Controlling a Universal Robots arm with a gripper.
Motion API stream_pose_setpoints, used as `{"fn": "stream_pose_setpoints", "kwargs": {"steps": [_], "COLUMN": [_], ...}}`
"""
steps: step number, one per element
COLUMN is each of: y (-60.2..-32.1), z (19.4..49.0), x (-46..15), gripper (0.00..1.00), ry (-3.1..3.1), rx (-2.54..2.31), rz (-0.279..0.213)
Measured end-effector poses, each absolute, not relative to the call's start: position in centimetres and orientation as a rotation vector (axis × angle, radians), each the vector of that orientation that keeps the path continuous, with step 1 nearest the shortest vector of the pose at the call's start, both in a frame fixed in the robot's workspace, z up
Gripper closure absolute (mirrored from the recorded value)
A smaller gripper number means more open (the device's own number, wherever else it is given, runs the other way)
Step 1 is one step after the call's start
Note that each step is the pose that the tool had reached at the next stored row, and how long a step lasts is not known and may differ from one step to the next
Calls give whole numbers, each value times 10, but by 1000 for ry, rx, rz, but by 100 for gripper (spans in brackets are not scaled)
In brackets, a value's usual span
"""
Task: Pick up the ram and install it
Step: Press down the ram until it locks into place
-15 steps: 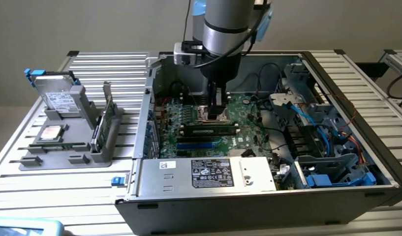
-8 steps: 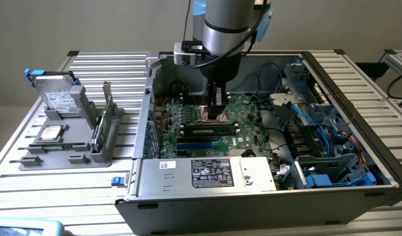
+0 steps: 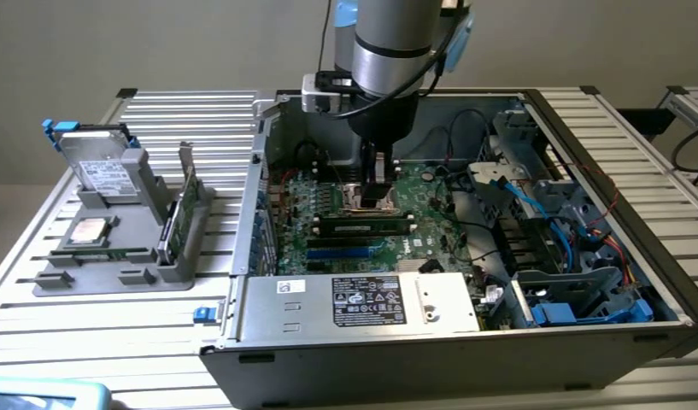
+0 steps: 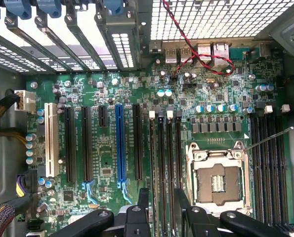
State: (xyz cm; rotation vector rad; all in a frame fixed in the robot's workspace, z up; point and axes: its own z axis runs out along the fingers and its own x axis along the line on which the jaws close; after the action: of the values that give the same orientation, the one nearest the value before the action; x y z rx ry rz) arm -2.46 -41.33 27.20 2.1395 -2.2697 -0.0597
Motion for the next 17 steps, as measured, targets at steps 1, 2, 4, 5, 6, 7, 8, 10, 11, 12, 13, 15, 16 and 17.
{"fn": "stream_pose_setpoints", "kwargs": {"steps": [1,2,4,5,6,7,8,10,11,12,13,15,16,17], "y": [-413,-413,-413,-413,-413,-413,-413,-413,-413,-413,-414,-414,-414,-414], "z": [272,272,272,272,272,272,272,272,272,272,272,268,267,265], "x": [-25,-25,-25,-25,-25,-25,-25,-25,-25,-25,-25,-24,-23,-22], "gripper": [68,68,75,81,87,89,89,89,89,89,89,89,89,89], "ry": [-2270,-2270,-2270,-2270,-2270,-2270,-2270,-2270,-2271,-2274,-2274,-2274,-2274,-2274], "rx": [2140,2140,2140,2140,2140,2140,2140,2139,2141,2144,2144,2144,2144,2144], "rz": [-60,-60,-60,-60,-60,-60,-60,-60,-58,-57,-57,-57,-57,-57]}}
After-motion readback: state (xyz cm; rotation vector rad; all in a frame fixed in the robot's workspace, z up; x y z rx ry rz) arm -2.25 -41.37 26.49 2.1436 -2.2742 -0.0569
